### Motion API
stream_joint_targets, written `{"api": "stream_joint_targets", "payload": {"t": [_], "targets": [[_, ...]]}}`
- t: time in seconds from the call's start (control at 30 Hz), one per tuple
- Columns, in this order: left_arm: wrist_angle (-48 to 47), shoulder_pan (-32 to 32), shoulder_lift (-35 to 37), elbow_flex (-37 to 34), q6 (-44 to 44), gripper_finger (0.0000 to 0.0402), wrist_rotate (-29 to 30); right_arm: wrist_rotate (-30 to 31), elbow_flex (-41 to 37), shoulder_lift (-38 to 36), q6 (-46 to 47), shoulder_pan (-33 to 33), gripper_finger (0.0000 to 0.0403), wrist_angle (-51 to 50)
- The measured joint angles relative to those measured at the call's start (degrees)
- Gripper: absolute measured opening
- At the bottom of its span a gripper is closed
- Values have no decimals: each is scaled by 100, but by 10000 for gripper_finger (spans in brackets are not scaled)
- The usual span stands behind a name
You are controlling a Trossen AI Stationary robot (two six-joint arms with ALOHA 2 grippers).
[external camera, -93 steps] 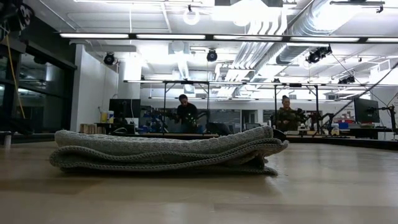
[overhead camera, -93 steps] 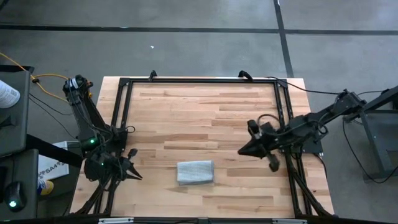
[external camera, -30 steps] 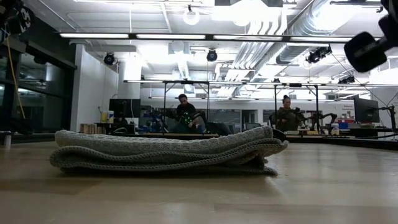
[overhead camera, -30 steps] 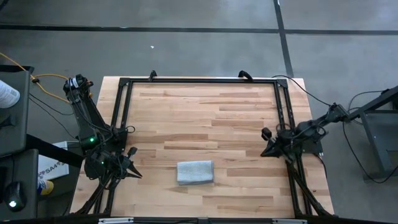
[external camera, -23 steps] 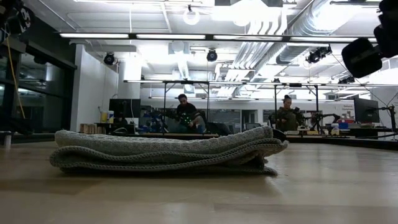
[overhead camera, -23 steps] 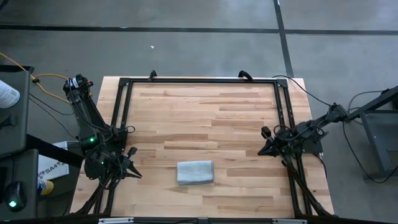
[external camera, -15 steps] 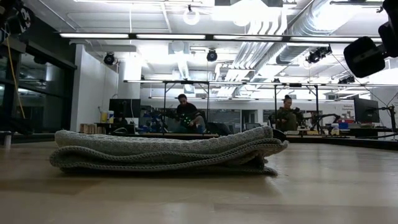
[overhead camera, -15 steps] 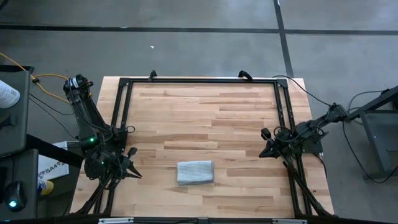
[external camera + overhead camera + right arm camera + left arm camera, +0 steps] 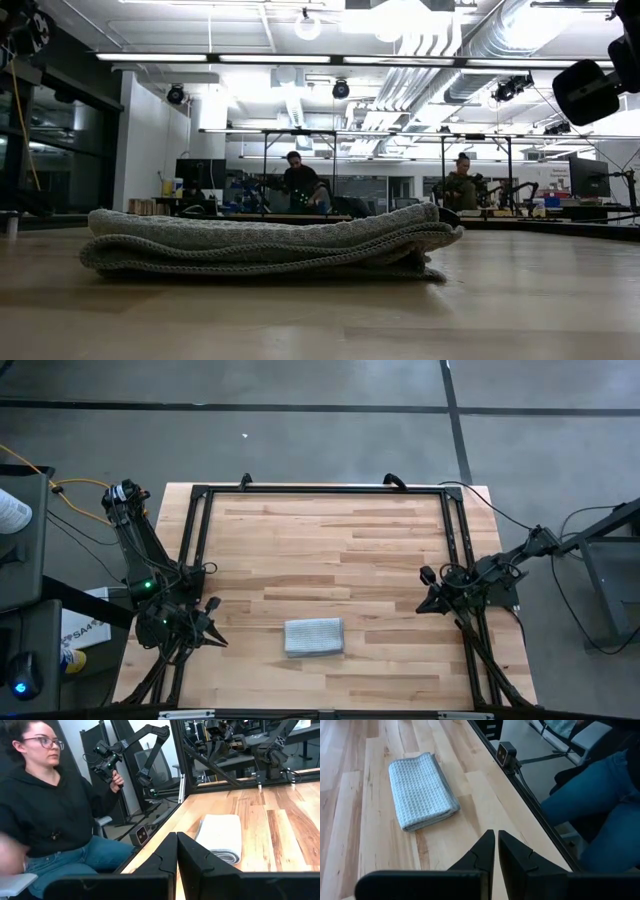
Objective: Fold microfiber towels
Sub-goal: Return to Home Position
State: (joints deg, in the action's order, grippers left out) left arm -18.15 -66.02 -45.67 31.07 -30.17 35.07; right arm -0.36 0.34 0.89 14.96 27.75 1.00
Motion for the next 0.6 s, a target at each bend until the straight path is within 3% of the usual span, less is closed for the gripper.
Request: {"api": "stream_joint_targets", "payload": {"t": [0.4, 0.6], "targets": [[71, -2, 18, -86, 488, 24, -2, 6, -2, 2, -2, 0, 2, 5], [1002, 2, 223, -688, 1103, 24, -202, 12, -2, 2, -2, 0, 2, 5]]}}
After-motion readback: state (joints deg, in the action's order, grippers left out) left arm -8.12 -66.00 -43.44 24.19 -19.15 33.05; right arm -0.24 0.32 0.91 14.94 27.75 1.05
